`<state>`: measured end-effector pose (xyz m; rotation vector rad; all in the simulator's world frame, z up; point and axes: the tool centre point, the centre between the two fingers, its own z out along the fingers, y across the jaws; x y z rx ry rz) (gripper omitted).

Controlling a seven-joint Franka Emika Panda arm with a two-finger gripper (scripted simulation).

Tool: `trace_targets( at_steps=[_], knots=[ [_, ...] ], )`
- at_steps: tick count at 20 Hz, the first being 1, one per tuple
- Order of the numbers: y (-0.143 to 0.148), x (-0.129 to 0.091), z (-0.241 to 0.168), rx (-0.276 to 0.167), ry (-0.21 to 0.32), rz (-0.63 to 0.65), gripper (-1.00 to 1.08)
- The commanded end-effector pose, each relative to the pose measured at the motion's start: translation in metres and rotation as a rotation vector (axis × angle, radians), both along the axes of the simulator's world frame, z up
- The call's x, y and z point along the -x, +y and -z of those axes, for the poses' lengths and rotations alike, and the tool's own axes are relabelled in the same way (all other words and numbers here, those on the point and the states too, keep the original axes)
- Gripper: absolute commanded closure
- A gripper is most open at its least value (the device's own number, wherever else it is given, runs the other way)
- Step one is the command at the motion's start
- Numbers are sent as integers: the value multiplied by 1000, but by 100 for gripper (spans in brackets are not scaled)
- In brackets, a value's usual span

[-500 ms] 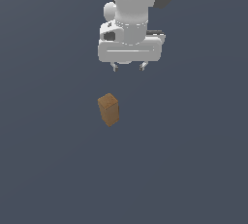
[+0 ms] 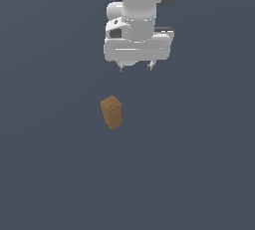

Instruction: Pick up the object and move it to a goal position.

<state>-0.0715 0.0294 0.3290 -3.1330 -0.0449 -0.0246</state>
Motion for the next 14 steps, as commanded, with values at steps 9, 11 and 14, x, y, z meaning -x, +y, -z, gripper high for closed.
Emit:
trace_targets(
  at_steps=[9, 11, 14],
  knots=[
    [-1, -2, 3, -6, -1, 37, -92],
    [-4, -4, 7, -7, -1, 63, -92],
    [-9, -6, 15, -9, 1, 113, -92]
  ],
)
